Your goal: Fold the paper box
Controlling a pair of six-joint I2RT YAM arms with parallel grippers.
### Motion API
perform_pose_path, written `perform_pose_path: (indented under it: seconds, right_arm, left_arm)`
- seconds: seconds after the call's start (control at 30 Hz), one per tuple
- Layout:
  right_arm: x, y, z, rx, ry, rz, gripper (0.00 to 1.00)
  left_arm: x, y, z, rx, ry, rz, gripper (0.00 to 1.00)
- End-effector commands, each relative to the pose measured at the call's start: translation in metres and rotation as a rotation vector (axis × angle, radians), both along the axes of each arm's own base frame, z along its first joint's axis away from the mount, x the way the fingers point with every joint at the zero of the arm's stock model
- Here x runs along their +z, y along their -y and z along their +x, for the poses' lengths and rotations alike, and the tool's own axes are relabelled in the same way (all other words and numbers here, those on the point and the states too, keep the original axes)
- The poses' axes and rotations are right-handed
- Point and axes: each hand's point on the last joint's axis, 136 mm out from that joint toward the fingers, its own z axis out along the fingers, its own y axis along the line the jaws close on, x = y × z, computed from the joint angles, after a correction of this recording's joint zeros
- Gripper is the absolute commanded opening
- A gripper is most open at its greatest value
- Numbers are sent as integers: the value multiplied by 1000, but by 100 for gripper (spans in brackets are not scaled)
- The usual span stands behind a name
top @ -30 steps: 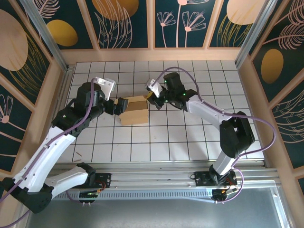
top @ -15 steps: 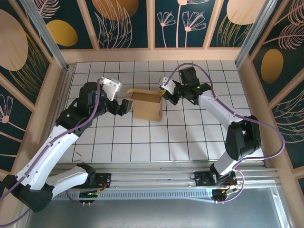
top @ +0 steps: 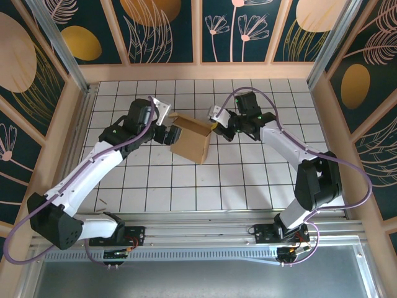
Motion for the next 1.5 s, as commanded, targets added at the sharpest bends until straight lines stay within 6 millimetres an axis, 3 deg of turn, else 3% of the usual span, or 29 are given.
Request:
perform_pose_path:
  seconds: [0.0, 0.1, 0.17, 0.33, 0.5, 0.63, 0.77, 0.9, 1.0, 1.13, 1.3, 1.4, 1.47]
  right_arm:
    - [23, 4, -3, 45, 52, 25, 0]
    - [31, 8, -3, 71, 113, 11, 0]
    - [44, 8, 0, 84, 169, 39, 0]
    - [63, 12, 4, 124, 282, 77, 0]
    - [63, 18, 8, 132, 274, 90, 0]
    - [52, 17, 13, 129, 185, 92, 0]
    - [37, 14, 18, 110, 125, 94, 0]
    - [29, 15, 26, 27, 71, 111, 0]
    - [24, 15, 24, 3, 61, 137, 0]
    - [22, 12, 17, 16, 68, 158, 0]
    - [24, 10, 21, -3, 40, 159, 0]
    - [24, 8, 20, 2, 38, 156, 0]
    - [22, 6, 15, 22, 43, 152, 0]
  left_arm:
    - [21, 16, -14, -254, 152, 55, 98]
    - [33, 4, 5, -218, 275, 172, 99]
    - [42, 10, 12, -245, 283, 192, 97]
    - [16, 27, 10, -409, 212, 258, 96]
    - [-3, 29, 9, -442, 204, 277, 88]
    - [9, 54, -3, -521, 195, 114, 86]
    - [35, 81, -18, -562, 144, -139, 90]
    - [39, 97, -16, -502, 11, -333, 99]
    - [24, 93, -10, -430, 18, -366, 99]
    - [0, 71, 11, -295, 56, -220, 96]
    - [-22, 89, -8, -442, -103, -212, 85]
    - [-37, 79, 6, -365, -96, -147, 77]
    - [-42, 70, 19, -302, -58, -89, 77]
